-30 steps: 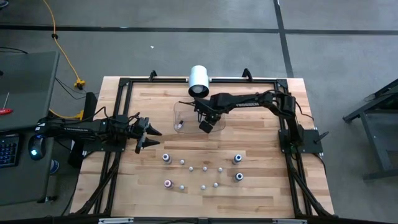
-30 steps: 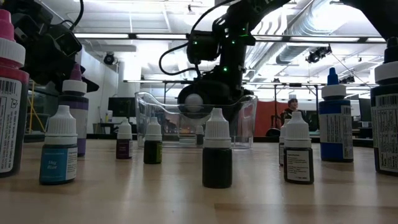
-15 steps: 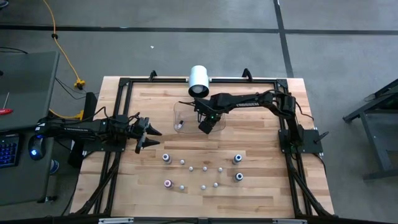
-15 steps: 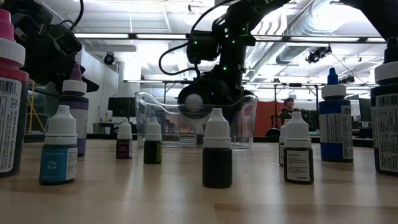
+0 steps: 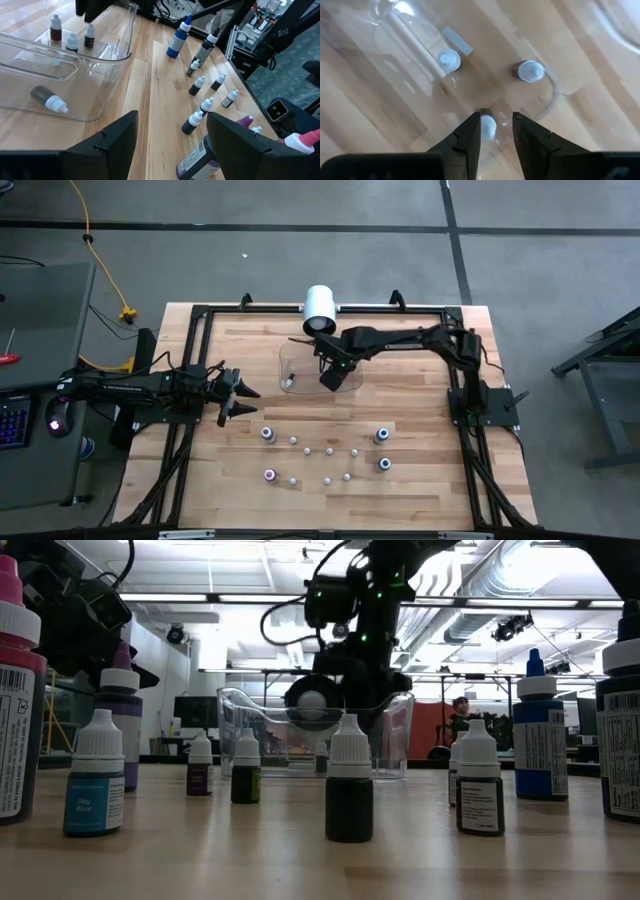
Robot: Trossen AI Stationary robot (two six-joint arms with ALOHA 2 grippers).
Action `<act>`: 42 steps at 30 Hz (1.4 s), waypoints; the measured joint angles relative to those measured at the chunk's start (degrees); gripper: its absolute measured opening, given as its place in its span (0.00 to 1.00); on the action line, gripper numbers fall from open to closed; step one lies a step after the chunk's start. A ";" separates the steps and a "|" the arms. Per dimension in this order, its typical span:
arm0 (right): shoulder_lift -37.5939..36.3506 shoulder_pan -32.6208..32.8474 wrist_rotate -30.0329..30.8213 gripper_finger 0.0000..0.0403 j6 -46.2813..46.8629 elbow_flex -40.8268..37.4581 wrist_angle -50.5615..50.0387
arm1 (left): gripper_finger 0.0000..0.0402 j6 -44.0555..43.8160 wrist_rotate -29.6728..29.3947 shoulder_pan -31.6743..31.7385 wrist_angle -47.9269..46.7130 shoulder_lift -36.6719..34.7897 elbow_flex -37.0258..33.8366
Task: Pick & Place food coloring
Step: Put the small green food coloring bottle into the transparent bin
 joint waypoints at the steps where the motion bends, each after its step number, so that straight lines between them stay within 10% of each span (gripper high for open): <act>1: -0.71 0.13 0.00 0.26 -0.03 0.00 -0.41 | 0.58 0.01 0.00 0.01 0.00 0.02 0.00; 18: -15.30 12.17 -0.21 0.26 0.71 0.00 -2.75 | 0.58 0.01 -0.02 0.02 0.00 0.01 0.00; 42: -12.37 32.97 -3.00 0.26 -16.97 -0.11 -9.29 | 0.58 -0.01 -0.02 0.00 0.00 0.02 0.00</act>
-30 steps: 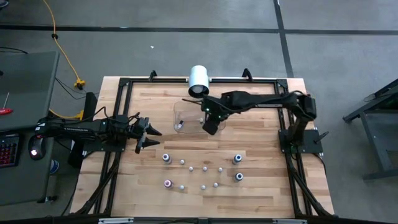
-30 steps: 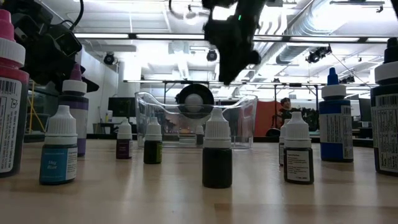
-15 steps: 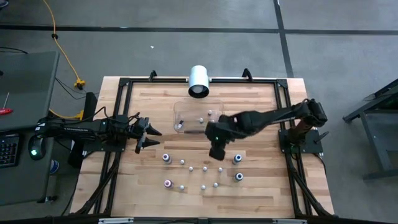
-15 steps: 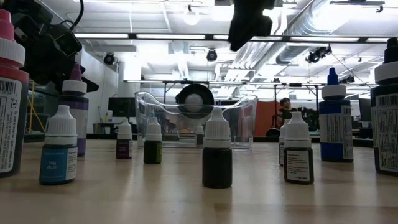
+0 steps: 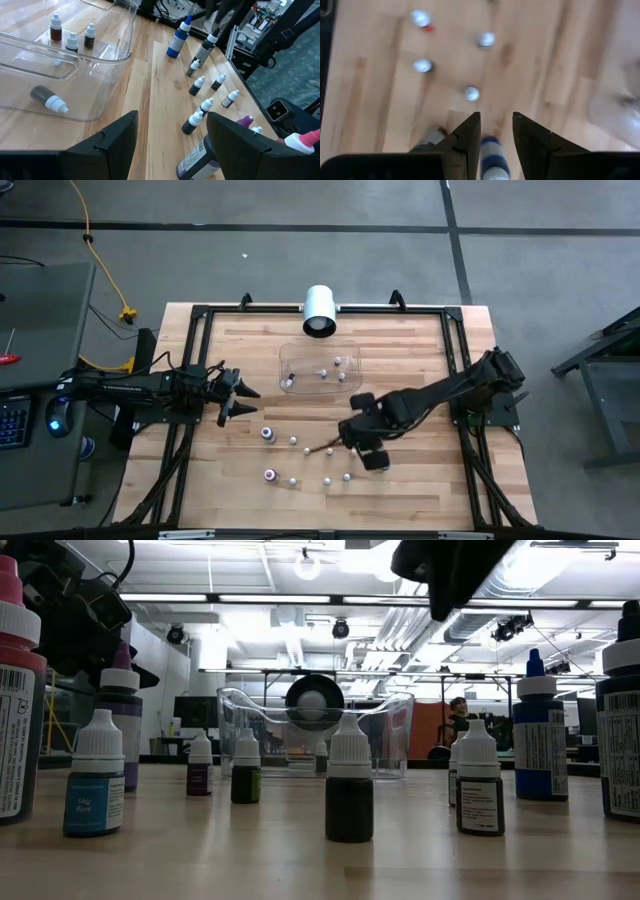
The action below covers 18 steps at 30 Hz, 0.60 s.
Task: Pick & Place food coloring
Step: Put the small green food coloring bottle into the transparent bin
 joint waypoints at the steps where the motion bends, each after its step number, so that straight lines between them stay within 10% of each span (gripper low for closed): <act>1: 0.60 0.41 -0.76 0.26 -1.19 0.00 0.58 | 0.58 0.01 0.00 0.02 0.00 -0.02 0.00; 18: 9.05 1.65 -4.69 0.35 -5.75 -0.02 4.04 | 0.58 0.01 0.02 0.01 0.00 -0.01 0.00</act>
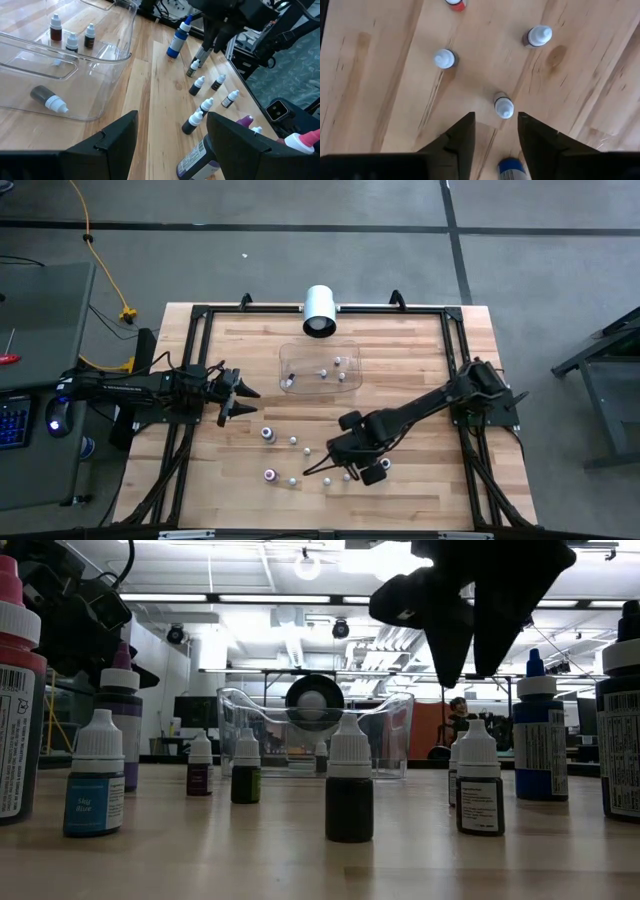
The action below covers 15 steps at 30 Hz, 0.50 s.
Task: Pick & Place food coloring
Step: Put the small green food coloring bottle into the transparent bin
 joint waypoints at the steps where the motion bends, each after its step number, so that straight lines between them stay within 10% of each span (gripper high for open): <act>1: 0.15 0.00 0.02 0.37 0.23 0.00 0.02 | 0.58 0.01 0.00 0.00 0.00 -0.01 0.00; 15: 0.54 -0.57 -1.57 0.52 12.67 -7.83 7.97 | 0.58 0.01 0.00 0.00 0.00 0.01 0.00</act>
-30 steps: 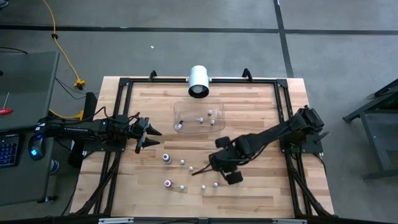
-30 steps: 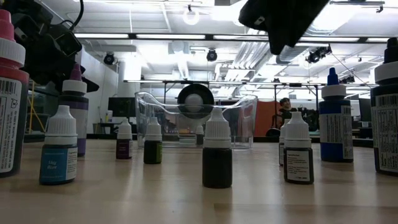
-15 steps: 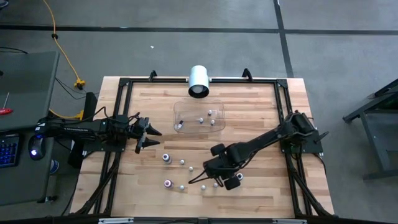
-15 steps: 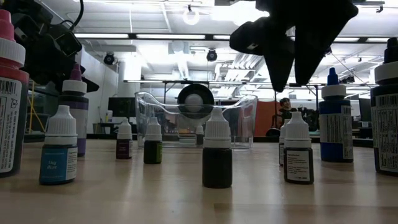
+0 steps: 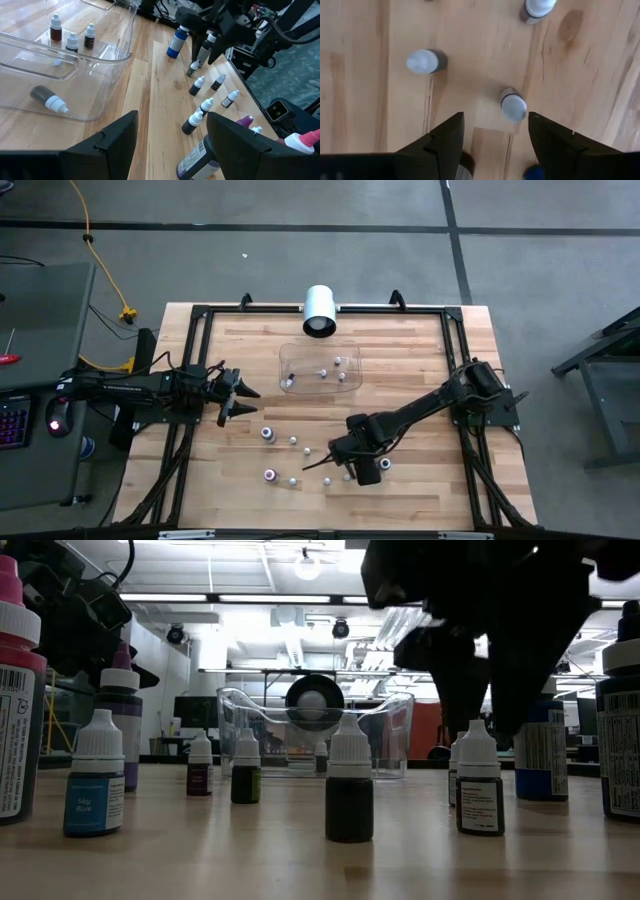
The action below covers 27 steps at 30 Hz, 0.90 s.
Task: Pick & Place food coloring
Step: Put the small green food coloring bottle into the transparent bin
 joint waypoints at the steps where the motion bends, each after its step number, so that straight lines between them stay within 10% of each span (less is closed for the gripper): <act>1: 0.00 -0.18 0.09 0.52 0.37 -0.49 0.64 | 0.58 -0.02 -0.01 0.00 0.00 -0.02 0.00; 27: 0.00 -0.76 0.50 0.41 2.56 -5.28 8.11 | 0.58 -0.01 -0.01 0.00 0.00 -0.01 0.00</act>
